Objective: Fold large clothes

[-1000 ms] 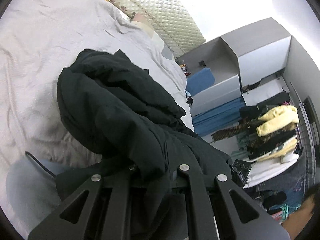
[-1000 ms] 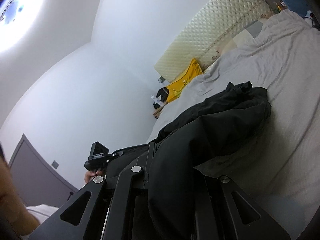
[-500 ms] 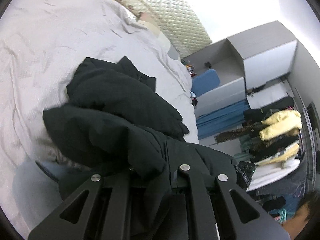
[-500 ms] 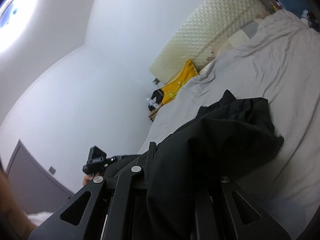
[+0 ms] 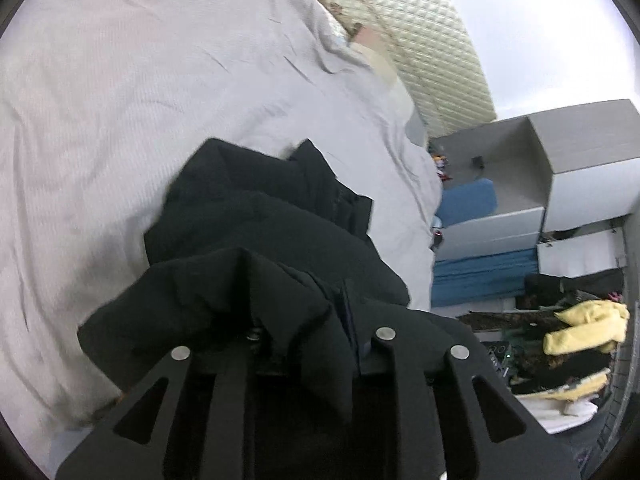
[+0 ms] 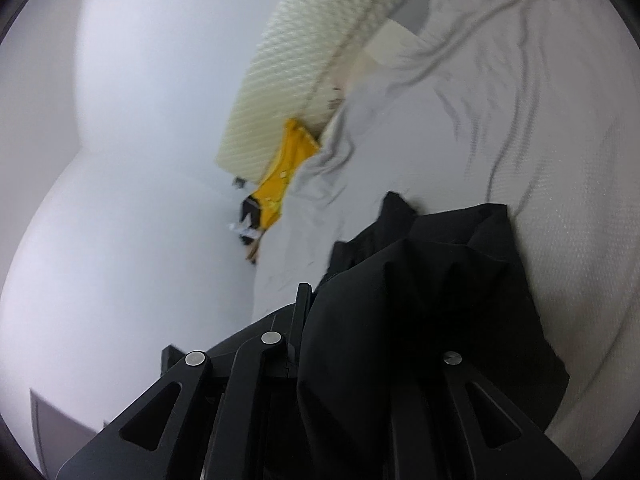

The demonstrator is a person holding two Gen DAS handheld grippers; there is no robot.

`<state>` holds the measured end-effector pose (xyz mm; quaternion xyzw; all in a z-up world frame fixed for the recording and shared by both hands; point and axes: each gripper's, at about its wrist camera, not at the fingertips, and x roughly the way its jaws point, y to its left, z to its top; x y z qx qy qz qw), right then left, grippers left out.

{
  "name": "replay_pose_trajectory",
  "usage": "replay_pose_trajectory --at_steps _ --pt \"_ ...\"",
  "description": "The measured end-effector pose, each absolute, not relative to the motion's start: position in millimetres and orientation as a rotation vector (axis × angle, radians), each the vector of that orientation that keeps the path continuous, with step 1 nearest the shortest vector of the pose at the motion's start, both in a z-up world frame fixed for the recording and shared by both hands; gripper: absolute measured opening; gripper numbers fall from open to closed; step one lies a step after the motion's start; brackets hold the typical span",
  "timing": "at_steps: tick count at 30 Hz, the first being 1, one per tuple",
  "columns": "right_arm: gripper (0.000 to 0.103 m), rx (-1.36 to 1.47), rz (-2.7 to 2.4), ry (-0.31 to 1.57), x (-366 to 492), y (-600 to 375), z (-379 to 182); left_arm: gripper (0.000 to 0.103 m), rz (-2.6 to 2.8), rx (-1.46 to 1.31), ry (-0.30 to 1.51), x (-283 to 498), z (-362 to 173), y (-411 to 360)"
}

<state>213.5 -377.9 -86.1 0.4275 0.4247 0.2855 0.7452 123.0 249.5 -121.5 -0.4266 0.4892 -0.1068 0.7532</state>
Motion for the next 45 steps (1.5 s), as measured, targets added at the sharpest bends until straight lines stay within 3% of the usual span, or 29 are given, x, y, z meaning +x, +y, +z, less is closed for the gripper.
replay_pose_trajectory --at_steps 17,25,30,34,40,45 --pt "0.011 0.948 0.558 1.066 292 -363 -162 0.027 -0.119 -0.866 1.162 190 -159 248" --pt "0.025 1.057 0.678 1.074 304 -381 -163 0.028 -0.157 -1.033 1.180 198 -159 273" --pt "0.051 1.127 0.684 1.013 306 -402 -152 0.033 -0.142 -1.081 1.128 199 -144 291" --pt "0.054 1.083 0.661 1.013 310 -403 -146 0.040 -0.106 -1.072 1.076 201 -138 298" --pt "0.055 1.094 0.642 0.991 323 -399 -153 0.040 -0.054 -0.935 1.059 219 -151 282" --pt "0.059 1.166 0.618 0.964 330 -411 -165 0.040 -0.027 -0.981 1.034 235 -165 292"
